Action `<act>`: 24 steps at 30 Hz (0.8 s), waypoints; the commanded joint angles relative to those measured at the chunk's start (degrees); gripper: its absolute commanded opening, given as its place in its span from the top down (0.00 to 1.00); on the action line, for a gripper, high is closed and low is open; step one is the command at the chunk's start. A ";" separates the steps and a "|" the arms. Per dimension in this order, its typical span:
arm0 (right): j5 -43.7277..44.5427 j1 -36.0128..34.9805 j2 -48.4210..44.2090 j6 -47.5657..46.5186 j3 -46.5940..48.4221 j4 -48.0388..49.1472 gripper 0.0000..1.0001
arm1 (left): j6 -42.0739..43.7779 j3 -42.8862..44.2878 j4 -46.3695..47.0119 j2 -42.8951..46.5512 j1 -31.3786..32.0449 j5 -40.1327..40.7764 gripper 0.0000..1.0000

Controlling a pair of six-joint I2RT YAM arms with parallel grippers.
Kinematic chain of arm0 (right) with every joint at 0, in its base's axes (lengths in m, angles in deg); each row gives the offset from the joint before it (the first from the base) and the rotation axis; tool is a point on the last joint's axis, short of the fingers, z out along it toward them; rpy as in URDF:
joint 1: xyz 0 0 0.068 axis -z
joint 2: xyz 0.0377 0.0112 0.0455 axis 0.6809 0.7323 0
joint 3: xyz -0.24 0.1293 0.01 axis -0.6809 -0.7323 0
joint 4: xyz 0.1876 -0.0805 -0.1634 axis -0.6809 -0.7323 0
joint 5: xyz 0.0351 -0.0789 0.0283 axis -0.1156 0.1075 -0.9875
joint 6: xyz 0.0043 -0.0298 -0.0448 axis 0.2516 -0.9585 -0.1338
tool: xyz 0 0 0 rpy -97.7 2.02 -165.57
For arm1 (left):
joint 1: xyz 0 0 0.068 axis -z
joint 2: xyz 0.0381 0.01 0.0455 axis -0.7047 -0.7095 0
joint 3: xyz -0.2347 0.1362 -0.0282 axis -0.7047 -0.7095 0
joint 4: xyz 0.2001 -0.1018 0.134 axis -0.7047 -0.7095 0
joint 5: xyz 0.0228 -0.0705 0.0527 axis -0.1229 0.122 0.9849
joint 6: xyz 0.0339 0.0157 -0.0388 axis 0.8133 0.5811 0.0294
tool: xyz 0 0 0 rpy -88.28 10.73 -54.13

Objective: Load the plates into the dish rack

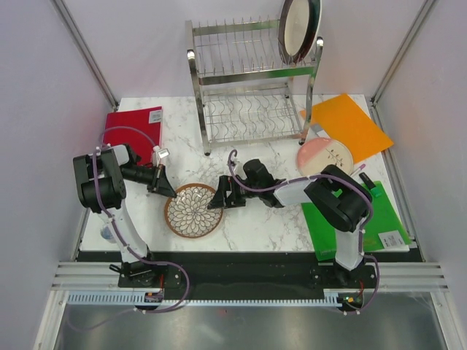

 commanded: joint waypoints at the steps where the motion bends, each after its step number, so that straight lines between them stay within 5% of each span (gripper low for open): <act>1: 0.44 -1.45 3.97 3.23 2.21 1.83 0.04 | -1.20 2.77 -6.97 -0.60 0.48 -11.25 0.98; 11: -2.54 -2.94 10.66 9.91 5.56 7.90 0.12 | -0.50 2.86 -7.58 -1.04 3.20 -13.54 0.98; 15: -2.28 -2.95 8.73 8.60 5.30 7.11 0.47 | -0.76 2.60 -7.58 -0.25 3.29 -13.28 0.98; 19: -2.19 -1.81 4.78 3.07 6.17 -3.40 1.00 | -2.42 2.07 -6.53 1.42 3.29 -11.70 0.89; 24: -0.09 2.58 -3.92 -9.67 8.54 -22.28 1.00 | -4.45 2.07 -3.90 7.30 2.51 -8.63 0.67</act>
